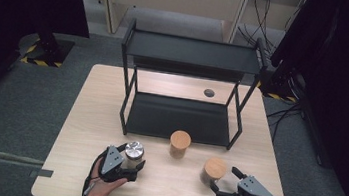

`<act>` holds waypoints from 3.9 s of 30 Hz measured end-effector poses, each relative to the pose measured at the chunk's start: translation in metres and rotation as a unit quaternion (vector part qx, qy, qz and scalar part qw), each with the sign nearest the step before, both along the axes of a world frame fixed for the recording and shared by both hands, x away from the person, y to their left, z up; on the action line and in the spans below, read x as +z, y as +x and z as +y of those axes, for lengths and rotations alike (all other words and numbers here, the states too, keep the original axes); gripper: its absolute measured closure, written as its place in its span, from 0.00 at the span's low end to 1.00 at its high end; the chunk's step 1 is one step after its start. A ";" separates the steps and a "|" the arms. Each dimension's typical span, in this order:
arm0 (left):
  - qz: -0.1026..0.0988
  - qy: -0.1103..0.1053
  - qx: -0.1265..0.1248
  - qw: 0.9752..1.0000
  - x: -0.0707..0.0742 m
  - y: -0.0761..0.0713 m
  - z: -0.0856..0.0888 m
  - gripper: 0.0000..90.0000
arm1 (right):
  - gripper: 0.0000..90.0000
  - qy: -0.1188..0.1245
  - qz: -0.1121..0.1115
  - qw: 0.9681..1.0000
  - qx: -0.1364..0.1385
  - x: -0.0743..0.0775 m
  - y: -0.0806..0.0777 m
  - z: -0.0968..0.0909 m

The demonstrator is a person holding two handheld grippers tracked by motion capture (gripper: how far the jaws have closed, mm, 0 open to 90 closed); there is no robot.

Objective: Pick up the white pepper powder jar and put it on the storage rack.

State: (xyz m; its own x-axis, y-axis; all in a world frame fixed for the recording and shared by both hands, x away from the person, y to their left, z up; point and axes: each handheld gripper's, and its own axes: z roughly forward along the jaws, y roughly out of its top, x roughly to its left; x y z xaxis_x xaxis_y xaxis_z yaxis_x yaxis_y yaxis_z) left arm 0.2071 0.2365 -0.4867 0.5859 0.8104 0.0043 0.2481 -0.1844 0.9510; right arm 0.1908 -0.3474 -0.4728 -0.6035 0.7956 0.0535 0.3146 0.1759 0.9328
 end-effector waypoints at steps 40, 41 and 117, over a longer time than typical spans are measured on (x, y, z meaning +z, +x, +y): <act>0.014 -0.014 -0.004 1.000 0.007 0.006 -0.001 0.34 | 0.02 0.003 0.002 1.000 0.001 0.000 0.001 -0.001; 0.014 -0.012 -0.005 1.000 0.007 0.006 -0.002 0.34 | 0.02 0.003 0.002 1.000 0.001 0.000 0.001 -0.001; 0.000 -0.013 0.021 1.000 0.046 0.091 -0.036 0.34 | 0.02 0.013 0.002 1.000 0.002 -0.002 0.002 -0.004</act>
